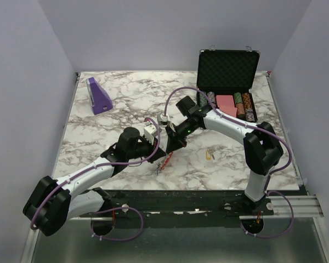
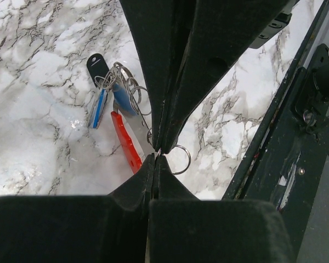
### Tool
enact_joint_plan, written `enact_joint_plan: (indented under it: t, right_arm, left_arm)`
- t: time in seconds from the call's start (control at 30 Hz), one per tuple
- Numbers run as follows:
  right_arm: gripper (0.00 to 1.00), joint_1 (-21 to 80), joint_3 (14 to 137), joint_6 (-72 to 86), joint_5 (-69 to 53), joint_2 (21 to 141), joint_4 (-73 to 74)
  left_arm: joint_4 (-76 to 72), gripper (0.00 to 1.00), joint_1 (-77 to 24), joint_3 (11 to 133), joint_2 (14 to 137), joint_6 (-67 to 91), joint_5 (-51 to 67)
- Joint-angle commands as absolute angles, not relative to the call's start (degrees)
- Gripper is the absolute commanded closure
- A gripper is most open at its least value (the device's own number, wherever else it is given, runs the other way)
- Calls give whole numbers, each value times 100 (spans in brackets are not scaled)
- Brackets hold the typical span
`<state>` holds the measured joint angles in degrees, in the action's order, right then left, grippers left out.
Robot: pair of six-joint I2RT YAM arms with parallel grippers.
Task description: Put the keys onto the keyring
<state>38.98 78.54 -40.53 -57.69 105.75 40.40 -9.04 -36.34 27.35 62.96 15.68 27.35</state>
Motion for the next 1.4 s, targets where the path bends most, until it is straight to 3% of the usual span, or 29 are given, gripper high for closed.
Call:
enact_joint_plan:
  t: [0.0,0.17,0.23,0.27,0.37,0.9,1.37]
  right_arm:
    - [95,3929,7884,-3955,-6029,10477,4122]
    - [87,3920,7928,-3815,-6029,10494,4113]
    - [77,3911,7980,-3701,-6021,10494,4113]
    - [65,3902,8059,-3613,-6029,10468,4165]
    - [60,3841,8112,-3464,-6064,10380,4175]
    - [65,3560,7269,-1574,-6346,9905,3104]
    - [66,4025,6970,-730,-5476,10028,2487]
  left_arm:
    - [-853,100,-3612,2874,6311,1494,2760]
    - [-861,100,-3612,2830,6258,1556,2699]
    - [-870,100,-3612,2769,6205,1564,2620]
    - [-922,100,-3612,2690,6092,1573,2523]
    - [-1019,100,-3612,2576,5977,1600,2452]
    - [-1037,100,-3604,2426,5748,2109,2030]
    - [-1204,100,-3604,2461,5862,2434,2030]
